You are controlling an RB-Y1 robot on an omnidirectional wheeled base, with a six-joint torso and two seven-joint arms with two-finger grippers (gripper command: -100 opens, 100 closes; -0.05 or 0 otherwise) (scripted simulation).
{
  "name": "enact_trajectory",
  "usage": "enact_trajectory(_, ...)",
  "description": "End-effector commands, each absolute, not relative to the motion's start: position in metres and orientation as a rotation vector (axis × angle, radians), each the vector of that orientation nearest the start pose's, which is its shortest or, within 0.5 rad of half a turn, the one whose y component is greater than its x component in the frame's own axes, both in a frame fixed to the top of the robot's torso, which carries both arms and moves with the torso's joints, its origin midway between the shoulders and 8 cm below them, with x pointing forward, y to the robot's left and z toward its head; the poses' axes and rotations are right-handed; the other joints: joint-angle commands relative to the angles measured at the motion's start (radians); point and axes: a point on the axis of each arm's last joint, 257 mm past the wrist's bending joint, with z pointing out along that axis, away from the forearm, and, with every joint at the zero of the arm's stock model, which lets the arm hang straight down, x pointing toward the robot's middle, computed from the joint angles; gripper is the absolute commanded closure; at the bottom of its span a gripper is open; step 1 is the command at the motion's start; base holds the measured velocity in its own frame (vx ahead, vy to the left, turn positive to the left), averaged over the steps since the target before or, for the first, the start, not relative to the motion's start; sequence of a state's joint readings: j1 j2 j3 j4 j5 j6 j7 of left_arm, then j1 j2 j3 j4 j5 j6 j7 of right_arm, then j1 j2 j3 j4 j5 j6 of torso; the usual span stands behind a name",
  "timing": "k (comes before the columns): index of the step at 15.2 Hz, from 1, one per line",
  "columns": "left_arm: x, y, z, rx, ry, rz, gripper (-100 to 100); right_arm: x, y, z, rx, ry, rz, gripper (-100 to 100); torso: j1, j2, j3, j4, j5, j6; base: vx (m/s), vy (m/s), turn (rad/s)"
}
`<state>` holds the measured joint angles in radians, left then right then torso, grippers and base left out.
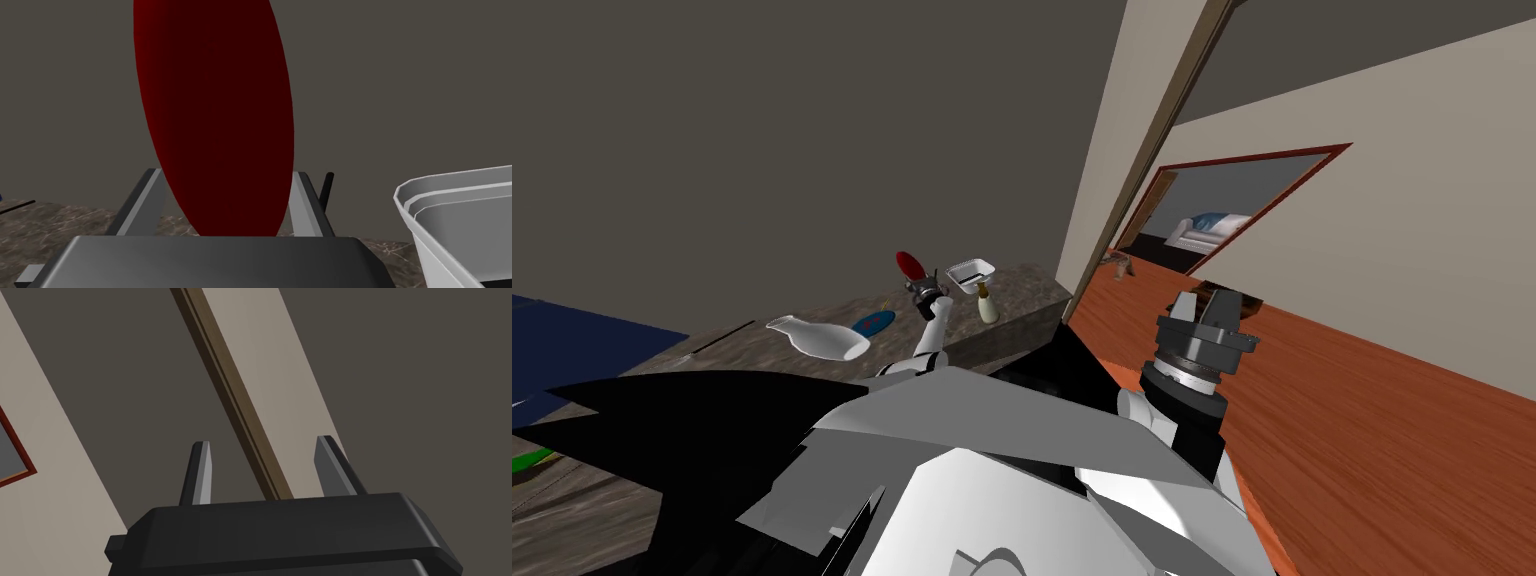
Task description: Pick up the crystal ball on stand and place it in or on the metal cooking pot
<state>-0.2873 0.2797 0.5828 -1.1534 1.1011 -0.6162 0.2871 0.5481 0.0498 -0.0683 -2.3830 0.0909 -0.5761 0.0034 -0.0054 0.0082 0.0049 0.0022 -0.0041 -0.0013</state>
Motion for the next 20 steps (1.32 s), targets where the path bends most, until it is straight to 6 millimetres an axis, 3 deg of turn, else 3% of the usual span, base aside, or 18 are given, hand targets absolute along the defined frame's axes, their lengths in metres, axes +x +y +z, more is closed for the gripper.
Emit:
enact_trajectory(1,0.432,0.676,-0.087,-1.233,-0.618,-1.563,100,0.303,-0.289,0.067,0.512,0.541,1.179,0,0.0,0.0,0.0,0.0,0.0,0.0,-0.049,-0.016,-0.173)
enact_trajectory(2,0.43,0.685,-0.065,-1.186,-0.618,-1.558,100,0.303,-0.289,0.067,0.512,0.541,1.179,0,-0.001,0.0,0.0,0.001,-0.001,0.0,-0.047,-0.016,-0.17)
enact_trajectory(3,0.43,0.685,-0.065,-1.186,-0.618,-1.558,100,0.303,-0.289,0.067,0.512,0.541,1.179,0,-0.002,0.0,0.001,0.001,-0.002,0.0,-0.032,-0.012,-0.14)
enact_trajectory(4,0.426,0.694,-0.043,-1.139,-0.62,-1.551,100,0.303,-0.289,0.067,0.512,0.541,1.179,0,-0.003,0.001,0.001,0.001,-0.002,-0.001,-0.022,-0.016,-0.128)
enact_trajectory(5,0.426,0.694,-0.043,-1.139,-0.62,-1.551,100,0.303,-0.289,0.067,0.512,0.541,1.179,0,-0.003,0.001,0.001,0.001,-0.002,-0.001,-0.018,-0.017,-0.07)
enact_trajectory(6,0.421,0.703,-0.021,-1.091,-0.625,-1.542,100,0.303,-0.289,0.067,0.512,0.541,1.179,0,-0.003,0.001,0.001,0.001,-0.002,-0.001,-0.015,-0.024,-0.094)
enact_trajectory(7,0.421,0.703,-0.021,-1.091,-0.625,-1.542,100,0.303,-0.289,0.067,0.512,0.541,1.179,0,-0.004,0.0,0.001,0.002,-0.003,-0.001,-0.012,-0.022,-0.091)
enact_trajectory(8,0.415,0.712,0.001,-1.044,-0.633,-1.531,100,0.303,-0.289,0.067,0.512,0.541,1.179,0,-0.004,0.0,0.001,0.002,-0.004,0.0,-0.012,-0.026,-0.123)
enact_trajectory(9,0.415,0.712,0.001,-1.044,-0.633,-1.531,100,0.303,-0.289,0.067,0.512,0.541,1.179,0,-0.004,-0.001,0.001,0.003,-0.006,0.0,-0.007,-0.019,-0.096)
enact_trajectory(10,0.408,0.72,0.021,-1.0,-0.645,-1.518,100,0.303,-0.289,0.067,0.512,0.541,1.179,0,-0.004,-0.001,0.001,0.004,-0.006,0.0,-0.001,-0.022,-0.117)
enact_trajectory(12,0.408,0.721,0.023,-0.997,-0.644,-1.518,100,0.303,-0.289,0.067,0.512,0.541,1.179,0,-0.005,-0.002,0.002,0.005,-0.008,0.001,0.007,-0.012,-0.069)
enact_trajectory(13,0.399,0.729,0.044,-0.951,-0.657,-1.503,100,0.303,-0.289,0.067,0.512,0.541,1.179,0,-0.004,-0.002,0.001,0.005,-0.008,0.0,0.011,-0.015,-0.093)
enact_trajectory(14,0.399,0.729,0.044,-0.951,-0.657,-1.503,100,0.303,-0.289,0.067,0.512,0.541,1.179,0,-0.004,-0.003,0.001,0.005,-0.008,0.001,0.011,-0.017,-0.096)
enact_trajectory(16,0.379,0.745,0.082,-0.865,-0.692,-1.469,100,0.303,-0.289,0.067,0.512,0.541,1.179,0,-0.005,-0.003,0.001,0.006,-0.01,0.002,0.016,-0.036,-0.177)
enact_trajectory(19,0.379,0.745,0.082,-0.865,-0.692,-1.469,100,0.303,-0.289,0.067,0.512,0.541,1.179,0,-0.008,-0.004,0.002,0.007,-0.012,0.002,0.027,-0.019,-0.057)
enact_trajectory(20,0.368,0.753,0.098,-0.827,-0.713,-1.45,100,0.303,-0.289,0.067,0.512,0.541,1.179,0,-0.007,-0.003,0.002,0.007,-0.011,0.001,0.018,-0.026,-0.061)
